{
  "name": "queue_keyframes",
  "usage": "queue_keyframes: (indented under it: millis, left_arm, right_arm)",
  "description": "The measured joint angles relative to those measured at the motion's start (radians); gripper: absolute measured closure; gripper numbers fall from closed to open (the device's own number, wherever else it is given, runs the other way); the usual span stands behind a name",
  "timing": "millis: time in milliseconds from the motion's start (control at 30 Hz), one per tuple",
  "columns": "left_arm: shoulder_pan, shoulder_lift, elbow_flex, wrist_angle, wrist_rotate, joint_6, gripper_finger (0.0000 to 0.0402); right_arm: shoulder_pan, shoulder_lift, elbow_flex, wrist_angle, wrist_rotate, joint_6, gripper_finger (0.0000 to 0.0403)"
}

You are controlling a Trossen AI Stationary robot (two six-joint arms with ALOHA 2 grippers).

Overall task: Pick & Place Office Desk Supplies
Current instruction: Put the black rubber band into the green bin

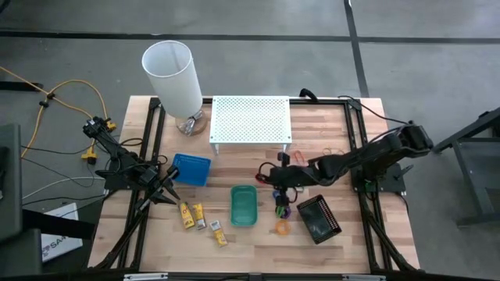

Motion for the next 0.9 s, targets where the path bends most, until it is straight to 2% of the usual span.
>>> queue_keyframes:
  millis: [233, 367, 667, 900]
  left_arm:
    - [0.0, 0.0, 0.0, 0.0, 0.0, 0.0, 0.0323]
    - [0.0, 0.0, 0.0, 0.0, 0.0, 0.0, 0.0323]
    - [0.0, 0.0, 0.0, 0.0, 0.0, 0.0, 0.0323]
    - [0.0, 0.0, 0.0, 0.0, 0.0, 0.0, 0.0323]
  right_arm:
    - [0.005, 0.089, 0.002, 0.168, -0.025, -0.004, 0.04]
    - [0.019, 0.146, 0.062, 0.176, -0.048, -0.03, 0.04]
    - [0.054, 0.275, 0.267, 0.039, -0.051, -0.113, 0.04]
    - [0.054, 0.373, 0.35, -0.025, -0.054, -0.123, 0.04]
